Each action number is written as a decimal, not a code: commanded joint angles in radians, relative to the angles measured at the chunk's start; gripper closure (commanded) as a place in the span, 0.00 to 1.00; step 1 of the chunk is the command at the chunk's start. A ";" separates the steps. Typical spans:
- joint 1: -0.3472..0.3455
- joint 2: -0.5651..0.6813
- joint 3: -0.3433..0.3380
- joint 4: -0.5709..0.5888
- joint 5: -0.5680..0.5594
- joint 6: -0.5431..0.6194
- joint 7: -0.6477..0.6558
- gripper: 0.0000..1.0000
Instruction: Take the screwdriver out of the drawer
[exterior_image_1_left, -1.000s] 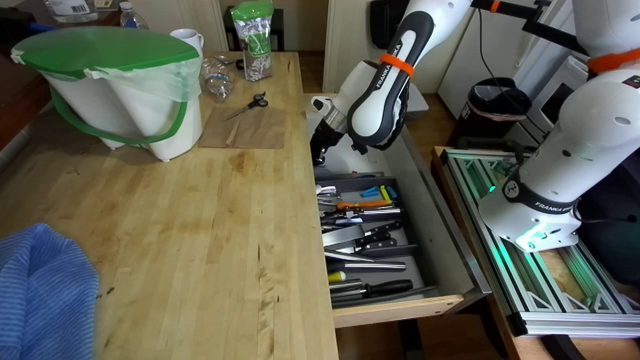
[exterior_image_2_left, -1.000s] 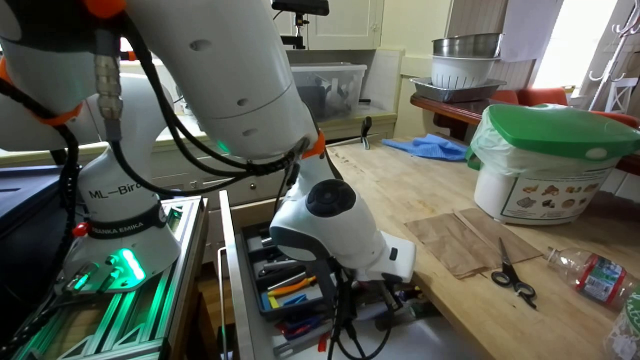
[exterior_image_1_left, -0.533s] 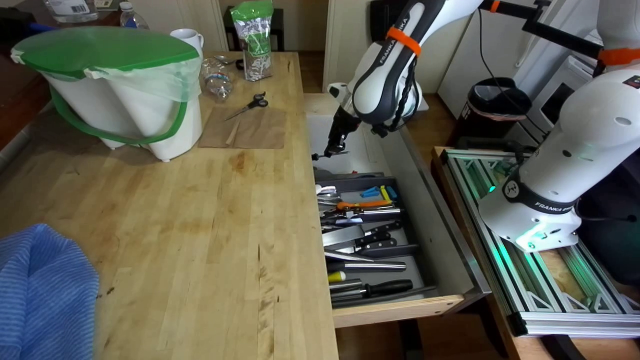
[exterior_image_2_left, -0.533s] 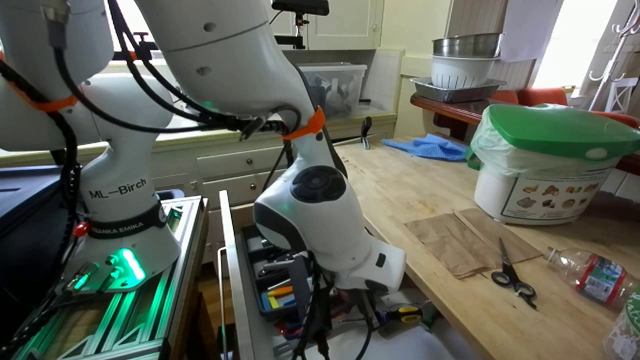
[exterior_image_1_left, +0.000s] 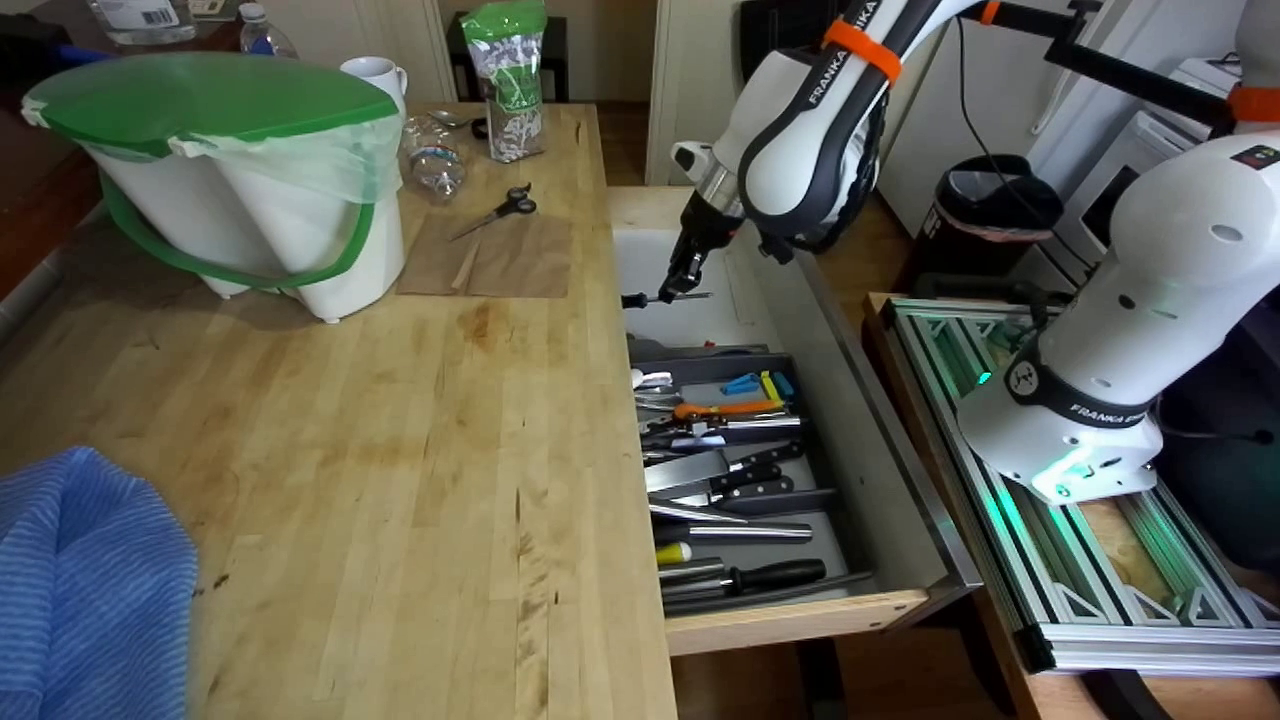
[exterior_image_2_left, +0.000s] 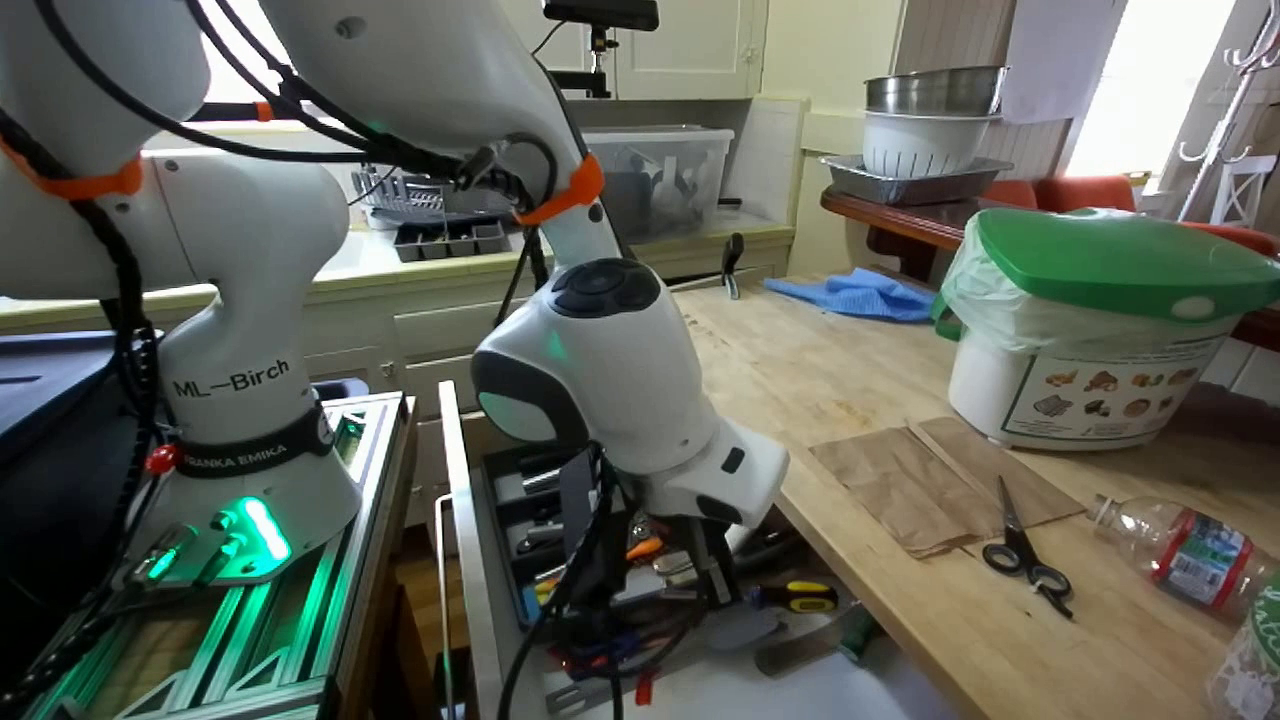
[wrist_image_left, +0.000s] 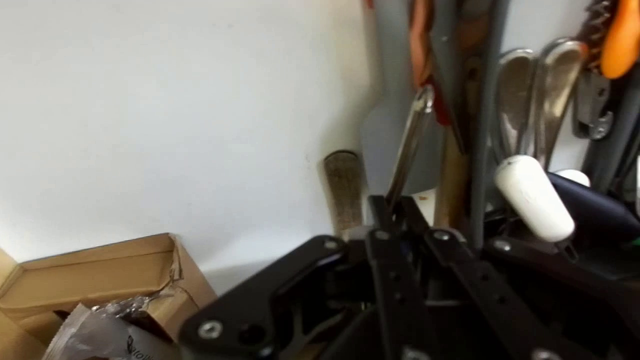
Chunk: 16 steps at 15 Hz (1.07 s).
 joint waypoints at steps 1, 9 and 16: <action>-0.254 0.023 0.254 -0.051 -0.077 -0.120 0.211 0.98; -0.839 -0.070 0.787 -0.098 0.217 -0.407 0.115 0.98; -1.292 -0.254 1.136 -0.115 0.201 -0.682 0.082 0.98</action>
